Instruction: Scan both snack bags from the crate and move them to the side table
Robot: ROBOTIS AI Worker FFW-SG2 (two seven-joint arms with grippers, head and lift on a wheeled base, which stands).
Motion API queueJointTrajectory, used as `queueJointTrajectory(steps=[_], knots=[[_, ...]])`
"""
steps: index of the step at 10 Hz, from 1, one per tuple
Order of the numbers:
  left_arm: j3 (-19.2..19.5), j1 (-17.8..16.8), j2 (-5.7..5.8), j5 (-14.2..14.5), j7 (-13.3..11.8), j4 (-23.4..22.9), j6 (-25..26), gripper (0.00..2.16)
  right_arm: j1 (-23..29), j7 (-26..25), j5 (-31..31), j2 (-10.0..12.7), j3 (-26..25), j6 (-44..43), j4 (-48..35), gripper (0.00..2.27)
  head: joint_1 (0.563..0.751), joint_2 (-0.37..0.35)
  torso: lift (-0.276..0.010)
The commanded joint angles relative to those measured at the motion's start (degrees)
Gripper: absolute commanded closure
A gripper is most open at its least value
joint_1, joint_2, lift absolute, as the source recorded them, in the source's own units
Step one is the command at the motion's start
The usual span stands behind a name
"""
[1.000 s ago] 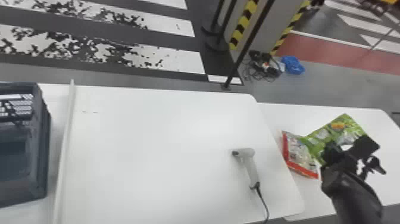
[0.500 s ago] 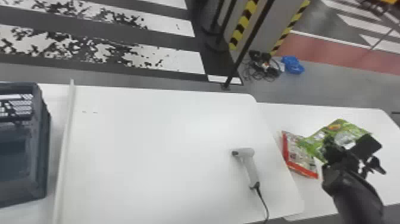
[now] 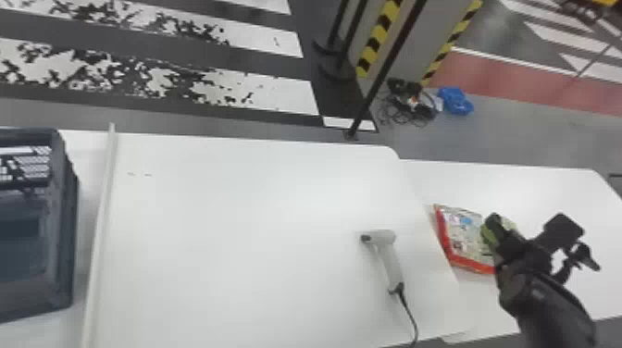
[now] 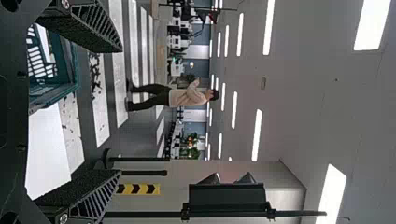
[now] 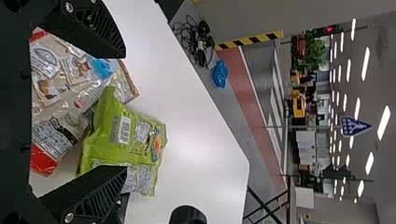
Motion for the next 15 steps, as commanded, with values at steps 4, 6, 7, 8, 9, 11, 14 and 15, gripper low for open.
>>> queueJointTrajectory(steps=[4,6,7,8,9,11,14,15], knots=[[-1.8,-0.7,-0.35,-1.7,6.3,-1.2,0.5,0.07,19.1,1.0,-2.8,8.3,3.8,5.9,-33.5,0.06,0.695,-0.350,-0.029],[-2.0,-0.6,-0.53,-2.3,7.5,-1.9,0.7,0.07,24.3,0.9,2.9,13.8,8.6,6.3,-48.9,0.06,0.695,-0.350,-0.029],[-2.3,-0.6,-0.70,-2.3,9.5,-2.0,0.7,0.07,26.5,-0.1,10.4,15.3,13.2,7.0,-55.3,0.06,0.695,-0.315,-0.029],[-2.5,-0.4,-0.79,-2.3,10.0,-1.9,0.7,0.07,28.6,-2.2,16.4,16.4,17.6,6.8,-60.6,0.06,0.695,-0.225,-0.029],[-2.8,-0.3,-0.79,-2.3,10.0,-2.0,0.7,0.07,30.1,-2.5,19.0,17.9,19.8,10.3,-64.6,0.06,0.695,-0.178,-0.029],[-4.0,-0.1,-0.79,-2.2,10.5,-2.2,0.7,0.07,34.2,-1.4,19.4,21.7,21.2,23.5,-75.5,0.06,0.695,-0.053,-0.029],[-9.0,-0.1,-1.05,-5.4,14.2,-4.7,7.6,0.07,41.6,0.2,28.3,26.5,29.8,26.6,-85.9,0.06,0.695,0.040,-0.029],[-11.2,-0.2,-1.14,-6.2,15.8,-6.8,12.7,0.07,43.2,0.1,32.4,27.4,33.3,27.7,-87.6,0.06,0.695,0.065,-0.029]])
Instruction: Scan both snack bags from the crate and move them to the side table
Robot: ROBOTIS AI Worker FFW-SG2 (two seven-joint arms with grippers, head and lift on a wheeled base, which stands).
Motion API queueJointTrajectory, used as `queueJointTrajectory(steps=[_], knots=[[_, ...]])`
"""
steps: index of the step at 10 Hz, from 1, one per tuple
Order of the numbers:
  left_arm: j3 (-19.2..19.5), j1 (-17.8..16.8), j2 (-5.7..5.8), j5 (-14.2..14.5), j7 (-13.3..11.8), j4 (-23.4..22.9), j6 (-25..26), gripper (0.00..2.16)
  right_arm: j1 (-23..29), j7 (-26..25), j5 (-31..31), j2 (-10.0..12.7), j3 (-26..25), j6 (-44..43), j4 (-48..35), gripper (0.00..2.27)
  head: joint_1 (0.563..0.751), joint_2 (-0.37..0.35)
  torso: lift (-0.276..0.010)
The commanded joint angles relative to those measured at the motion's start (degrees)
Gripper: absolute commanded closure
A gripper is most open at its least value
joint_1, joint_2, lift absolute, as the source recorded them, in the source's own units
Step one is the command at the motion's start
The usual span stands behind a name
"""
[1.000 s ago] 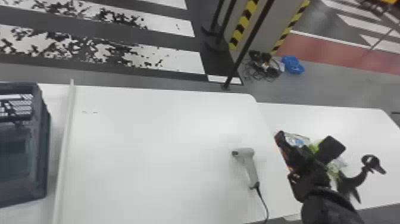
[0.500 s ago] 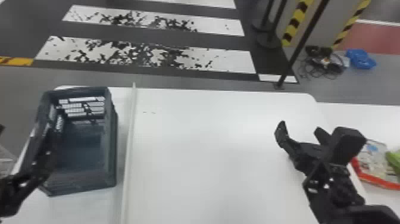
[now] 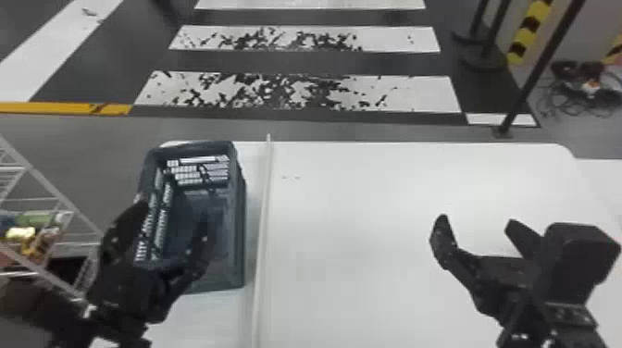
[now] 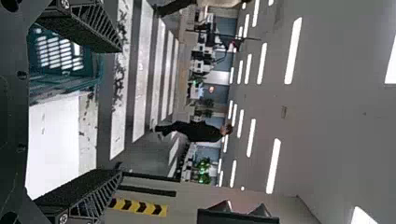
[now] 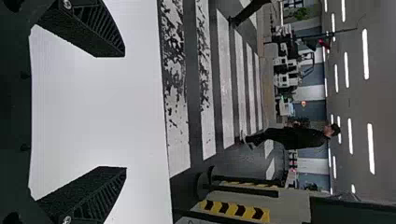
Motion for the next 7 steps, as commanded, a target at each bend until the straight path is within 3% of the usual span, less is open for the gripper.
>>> queueJointTrajectory(steps=[1,2,4,7], knots=[[-3.6,-0.1,-0.05,-2.7,1.4,-2.3,6.0,0.07,2.3,0.0,4.4,1.2,4.1,0.4,-1.9,0.06,0.695,0.078,-0.029],[-5.1,0.0,0.13,-3.7,2.5,-2.9,11.0,0.07,4.2,0.0,4.0,1.2,4.2,-1.7,-2.2,0.06,0.695,0.079,-0.029],[-5.9,2.1,1.27,-3.6,2.5,-3.3,10.4,0.07,10.5,0.0,1.6,-1.0,2.8,-19.4,-1.1,0.06,0.695,0.053,-0.029],[-3.3,4.3,2.33,-0.1,1.4,-3.8,9.5,0.08,15.3,-1.9,0.5,-3.0,1.6,-25.6,-0.8,0.08,0.695,0.007,-0.029]])
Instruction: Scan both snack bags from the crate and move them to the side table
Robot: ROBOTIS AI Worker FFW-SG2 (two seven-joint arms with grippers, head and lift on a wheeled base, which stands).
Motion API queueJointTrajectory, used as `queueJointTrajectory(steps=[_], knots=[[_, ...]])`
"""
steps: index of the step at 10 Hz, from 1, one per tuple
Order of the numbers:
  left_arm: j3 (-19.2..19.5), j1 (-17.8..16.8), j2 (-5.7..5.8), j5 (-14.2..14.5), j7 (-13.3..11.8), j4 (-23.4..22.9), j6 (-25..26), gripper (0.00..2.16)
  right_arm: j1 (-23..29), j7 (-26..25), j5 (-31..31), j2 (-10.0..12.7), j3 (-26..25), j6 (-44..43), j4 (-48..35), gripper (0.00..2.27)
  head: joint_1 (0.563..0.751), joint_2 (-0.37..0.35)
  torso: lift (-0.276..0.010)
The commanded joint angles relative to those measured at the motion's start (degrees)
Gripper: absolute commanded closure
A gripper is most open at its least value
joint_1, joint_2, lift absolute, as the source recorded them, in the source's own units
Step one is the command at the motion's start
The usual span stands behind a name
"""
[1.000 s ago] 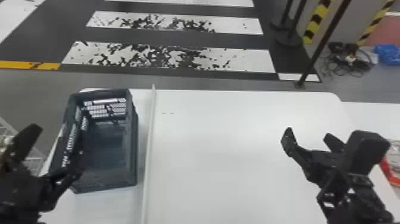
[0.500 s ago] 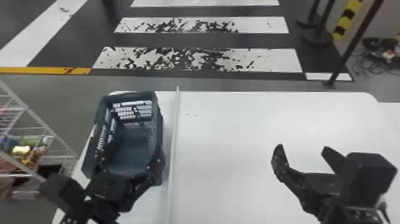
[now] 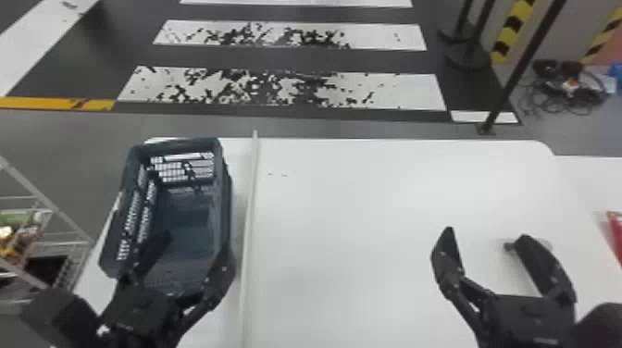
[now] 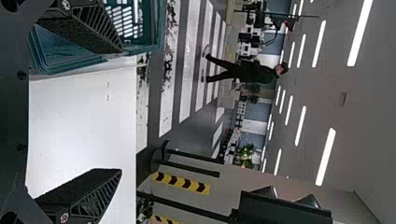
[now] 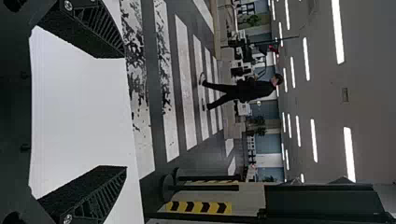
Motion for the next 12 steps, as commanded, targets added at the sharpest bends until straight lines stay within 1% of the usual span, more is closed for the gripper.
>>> queueJointTrajectory(steps=[1,3,4,5,7,12], knots=[[1.7,1.3,0.28,1.8,-0.8,-0.1,-1.0,0.08,2.0,-0.5,-0.1,-1.1,-0.1,-2.7,0.7,0.08,0.695,0.009,-0.029],[2.0,2.7,0.99,2.5,-1.5,-0.5,-3.5,0.08,3.8,-0.8,0.0,-1.9,0.0,-4.4,1.2,0.09,0.695,0.028,-0.029],[2.1,3.3,1.08,2.9,-1.5,-1.5,-3.5,0.08,4.4,-0.8,0.5,-2.3,0.0,-5.1,1.4,0.09,0.695,0.030,-0.029],[3.2,4.3,1.08,3.2,-1.7,-3.1,-3.3,0.08,4.5,-0.9,0.0,-2.4,-0.1,-5.1,1.5,0.09,0.695,0.031,-0.029],[4.3,4.4,1.08,3.5,-1.8,-4.4,-2.8,0.08,4.6,-1.2,0.1,-2.4,-0.2,-5.1,1.0,0.10,0.695,0.038,-0.029],[4.3,4.4,0.72,2.6,-1.9,-4.2,-2.8,0.08,4.3,-1.3,0.1,-3.2,-0.1,-5.0,0.9,0.10,0.695,0.046,-0.029]])
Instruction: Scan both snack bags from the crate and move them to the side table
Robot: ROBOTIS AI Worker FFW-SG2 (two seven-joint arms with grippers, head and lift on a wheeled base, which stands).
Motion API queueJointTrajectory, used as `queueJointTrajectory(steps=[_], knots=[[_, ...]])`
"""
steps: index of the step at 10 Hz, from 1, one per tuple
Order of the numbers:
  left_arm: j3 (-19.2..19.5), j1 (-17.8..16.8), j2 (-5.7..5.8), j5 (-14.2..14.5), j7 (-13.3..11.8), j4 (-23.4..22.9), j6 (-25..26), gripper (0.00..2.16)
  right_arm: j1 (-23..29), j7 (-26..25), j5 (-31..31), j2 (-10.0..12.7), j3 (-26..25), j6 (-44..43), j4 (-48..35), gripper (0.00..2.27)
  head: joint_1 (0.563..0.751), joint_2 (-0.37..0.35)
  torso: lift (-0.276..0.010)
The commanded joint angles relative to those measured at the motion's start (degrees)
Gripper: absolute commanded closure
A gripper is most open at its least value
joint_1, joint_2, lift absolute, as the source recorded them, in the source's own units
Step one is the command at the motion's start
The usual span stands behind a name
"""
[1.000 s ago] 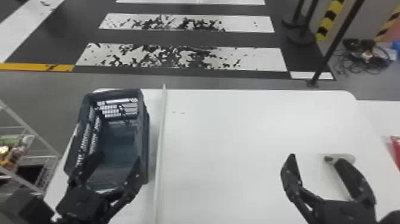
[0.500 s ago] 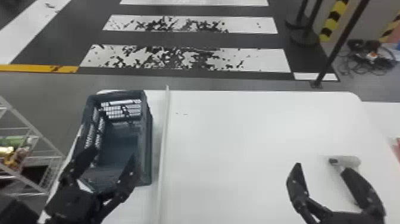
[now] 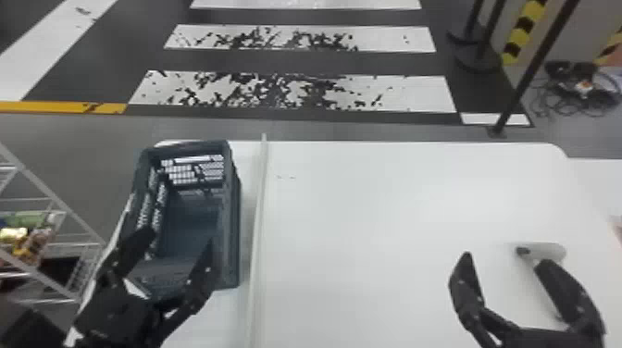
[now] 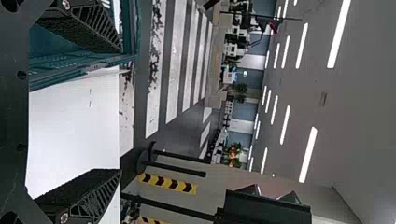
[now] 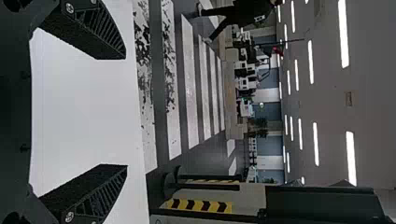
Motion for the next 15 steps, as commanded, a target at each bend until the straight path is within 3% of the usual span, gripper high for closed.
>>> queueJointTrajectory(steps=[1,15], knots=[[0.0,0.0,-0.17,-0.2,0.0,0.3,0.0,0.08,-0.1,0.0,0.0,-0.3,0.0,0.0,0.0,0.10,0.695,0.046,-0.029],[0.0,-0.4,-0.26,-0.2,-0.1,0.8,0.2,0.08,0.2,-1.1,-0.2,-0.8,1.1,0.0,0.0,0.10,0.695,0.058,-0.029]])
